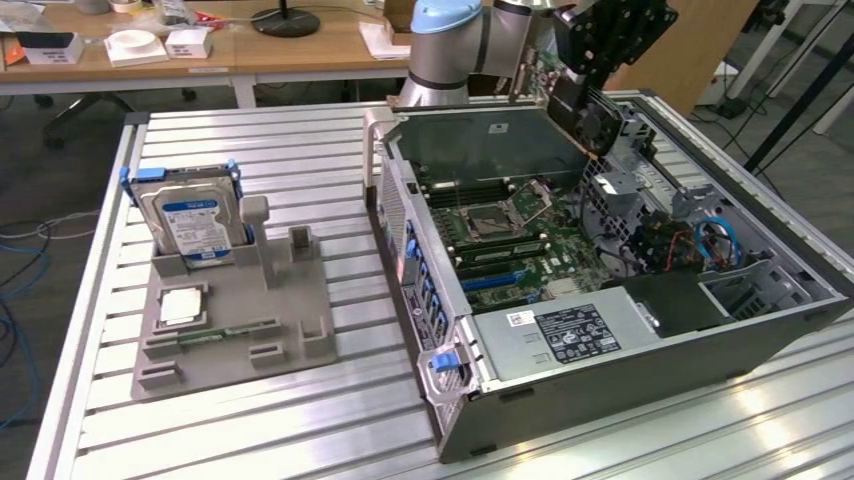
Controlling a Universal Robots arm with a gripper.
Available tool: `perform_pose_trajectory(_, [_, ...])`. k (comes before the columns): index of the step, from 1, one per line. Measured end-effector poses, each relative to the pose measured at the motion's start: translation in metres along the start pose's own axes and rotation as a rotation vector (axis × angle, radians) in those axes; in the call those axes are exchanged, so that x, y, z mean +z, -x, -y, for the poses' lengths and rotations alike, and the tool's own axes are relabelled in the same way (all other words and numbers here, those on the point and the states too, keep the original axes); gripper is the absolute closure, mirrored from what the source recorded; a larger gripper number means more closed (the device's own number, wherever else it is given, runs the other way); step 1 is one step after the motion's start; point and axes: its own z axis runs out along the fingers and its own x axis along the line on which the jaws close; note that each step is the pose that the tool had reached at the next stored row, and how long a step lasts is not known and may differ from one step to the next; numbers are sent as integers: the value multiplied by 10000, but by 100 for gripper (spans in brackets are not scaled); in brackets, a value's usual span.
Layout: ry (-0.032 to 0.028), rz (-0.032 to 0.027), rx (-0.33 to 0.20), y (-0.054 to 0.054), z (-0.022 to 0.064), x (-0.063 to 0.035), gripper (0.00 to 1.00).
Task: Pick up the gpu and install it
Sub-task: 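Insert the gpu into the slot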
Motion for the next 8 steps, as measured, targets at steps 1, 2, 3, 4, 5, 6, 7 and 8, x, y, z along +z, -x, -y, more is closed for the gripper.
perform_pose_trajectory(1, [3, -18, -156, 0, 0, 0, 74])
perform_pose_trajectory(2, [6, -37, -313, 0, 0, 0, 74])
perform_pose_trajectory(3, [9, -56, -474, 0, 0, 0, 74])
perform_pose_trajectory(4, [12, -76, -639, 0, 0, 0, 74])
perform_pose_trajectory(5, [15, -95, -802, 0, 0, 1, 74])
perform_pose_trajectory(6, [18, -116, -973, 0, 0, 0, 74])
perform_pose_trajectory(7, [20, -136, -1133, 0, 0, 0, 74])
perform_pose_trajectory(8, [24, -155, -1292, 0, 0, 0, 74])
